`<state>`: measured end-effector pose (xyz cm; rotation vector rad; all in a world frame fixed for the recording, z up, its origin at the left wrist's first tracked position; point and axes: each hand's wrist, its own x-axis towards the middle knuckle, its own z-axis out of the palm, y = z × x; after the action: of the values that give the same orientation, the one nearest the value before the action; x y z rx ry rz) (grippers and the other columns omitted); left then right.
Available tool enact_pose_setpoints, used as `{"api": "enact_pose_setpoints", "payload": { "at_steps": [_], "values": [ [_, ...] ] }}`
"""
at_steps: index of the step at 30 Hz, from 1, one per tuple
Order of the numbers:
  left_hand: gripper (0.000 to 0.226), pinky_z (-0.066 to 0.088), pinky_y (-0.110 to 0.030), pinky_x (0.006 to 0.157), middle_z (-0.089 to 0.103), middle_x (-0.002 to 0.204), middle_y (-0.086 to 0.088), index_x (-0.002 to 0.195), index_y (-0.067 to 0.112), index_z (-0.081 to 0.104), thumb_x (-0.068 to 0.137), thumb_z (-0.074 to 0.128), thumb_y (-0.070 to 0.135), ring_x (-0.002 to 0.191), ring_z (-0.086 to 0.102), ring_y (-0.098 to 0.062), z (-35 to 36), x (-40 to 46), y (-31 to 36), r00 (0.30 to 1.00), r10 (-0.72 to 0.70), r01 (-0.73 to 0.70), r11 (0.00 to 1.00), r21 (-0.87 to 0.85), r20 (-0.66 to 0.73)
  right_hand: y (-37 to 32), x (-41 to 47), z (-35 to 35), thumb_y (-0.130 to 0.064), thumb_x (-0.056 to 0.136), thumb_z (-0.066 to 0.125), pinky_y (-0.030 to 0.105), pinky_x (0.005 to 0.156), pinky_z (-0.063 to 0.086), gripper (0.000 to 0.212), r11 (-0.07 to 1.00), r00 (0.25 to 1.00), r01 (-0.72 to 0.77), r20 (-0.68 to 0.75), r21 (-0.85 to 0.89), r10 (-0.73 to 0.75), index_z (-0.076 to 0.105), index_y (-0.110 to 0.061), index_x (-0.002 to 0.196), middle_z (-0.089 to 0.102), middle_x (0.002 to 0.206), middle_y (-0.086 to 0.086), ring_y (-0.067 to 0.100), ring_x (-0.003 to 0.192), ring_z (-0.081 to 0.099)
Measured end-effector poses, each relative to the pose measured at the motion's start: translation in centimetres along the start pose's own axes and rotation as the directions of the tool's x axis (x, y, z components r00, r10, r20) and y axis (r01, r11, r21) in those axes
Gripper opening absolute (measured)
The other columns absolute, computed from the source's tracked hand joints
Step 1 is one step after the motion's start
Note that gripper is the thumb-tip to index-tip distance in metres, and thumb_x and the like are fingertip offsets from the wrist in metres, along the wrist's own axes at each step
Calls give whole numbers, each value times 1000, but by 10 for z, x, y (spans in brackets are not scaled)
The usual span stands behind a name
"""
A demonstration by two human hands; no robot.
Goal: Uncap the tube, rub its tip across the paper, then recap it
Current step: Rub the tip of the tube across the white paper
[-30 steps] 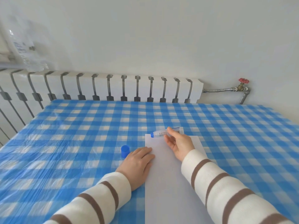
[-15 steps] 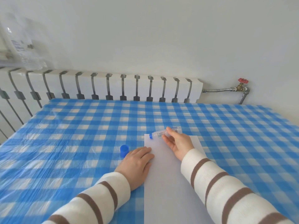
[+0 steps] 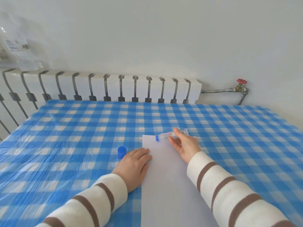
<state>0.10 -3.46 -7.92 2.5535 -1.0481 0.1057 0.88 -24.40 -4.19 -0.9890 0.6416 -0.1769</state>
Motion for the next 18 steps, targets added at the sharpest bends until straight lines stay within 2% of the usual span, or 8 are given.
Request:
{"api": "enact_pose_setpoints", "payload": {
  "at_steps": [2, 8, 12, 18],
  "values": [
    [38, 16, -26, 112, 35, 146, 6, 133, 24, 42, 97, 35, 31, 134, 26, -11, 0, 0, 0, 1000, 4, -4, 1000, -5, -9, -2, 0, -5, -18, 80, 77, 23, 59, 58, 27, 1000, 1000, 5, -4, 13, -5, 61, -7, 99, 65, 100, 12, 18, 79, 72],
    [36, 13, -25, 111, 38, 144, 4, 131, 22, 46, 96, 39, 28, 133, 30, -13, 0, -1, 1, 999, 22, -22, 1000, -4, -43, -7, -2, -14, -20, 81, 76, 22, 56, 57, 57, 1000, 999, 21, -28, 22, -21, 52, -2, 129, 65, 104, 15, 21, 85, 71],
    [36, 15, -26, 112, 37, 144, 5, 131, 24, 45, 96, 38, 29, 133, 29, -13, 0, -2, 1, 999, 14, -15, 1000, -6, -41, -13, -2, -22, -22, 81, 77, 23, 59, 59, 57, 999, 998, 31, -63, 18, -30, 53, -4, 129, 64, 107, 15, 21, 87, 71],
    [36, 16, -28, 113, 38, 144, 6, 131, 24, 45, 96, 38, 29, 133, 29, -12, 1, -1, 1, 999, 18, -18, 1000, -5, -42, -22, -1, -36, -24, 80, 76, 24, 60, 59, 46, 999, 992, 41, -120, 16, -38, 59, -5, 118, 63, 106, 13, 20, 86, 71]
  ]
}}
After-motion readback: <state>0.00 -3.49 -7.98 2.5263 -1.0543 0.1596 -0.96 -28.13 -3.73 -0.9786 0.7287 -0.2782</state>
